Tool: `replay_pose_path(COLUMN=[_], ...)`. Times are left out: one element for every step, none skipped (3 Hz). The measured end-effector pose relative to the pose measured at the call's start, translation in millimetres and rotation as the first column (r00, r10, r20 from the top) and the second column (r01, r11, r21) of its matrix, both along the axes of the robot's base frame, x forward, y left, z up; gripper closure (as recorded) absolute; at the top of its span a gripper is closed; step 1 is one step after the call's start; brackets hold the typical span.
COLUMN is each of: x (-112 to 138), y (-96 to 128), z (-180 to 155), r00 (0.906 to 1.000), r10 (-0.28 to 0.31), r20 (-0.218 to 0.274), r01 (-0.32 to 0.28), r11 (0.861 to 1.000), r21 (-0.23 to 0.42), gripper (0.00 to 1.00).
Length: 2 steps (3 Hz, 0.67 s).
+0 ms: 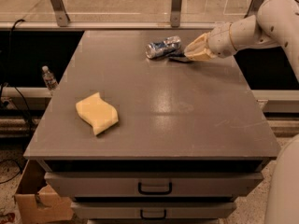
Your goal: Move rxbar blueberry near redbull can
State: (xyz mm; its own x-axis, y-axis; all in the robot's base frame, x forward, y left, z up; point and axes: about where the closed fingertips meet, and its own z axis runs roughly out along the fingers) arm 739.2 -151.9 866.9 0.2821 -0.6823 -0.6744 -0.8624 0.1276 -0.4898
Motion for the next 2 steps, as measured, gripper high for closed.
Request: replay_pose_path(x=[0.8, 1.3], y=[2.7, 5.8], z=[-1.8, -4.0], r00=[1.0000, 0.9999], r10=[0.004, 0.008], r20=[-0.003, -0.006], r01=[-0.004, -0.008], r11=[1.000, 1.000], r21=[0.002, 0.003], gripper=[0.82, 0.59])
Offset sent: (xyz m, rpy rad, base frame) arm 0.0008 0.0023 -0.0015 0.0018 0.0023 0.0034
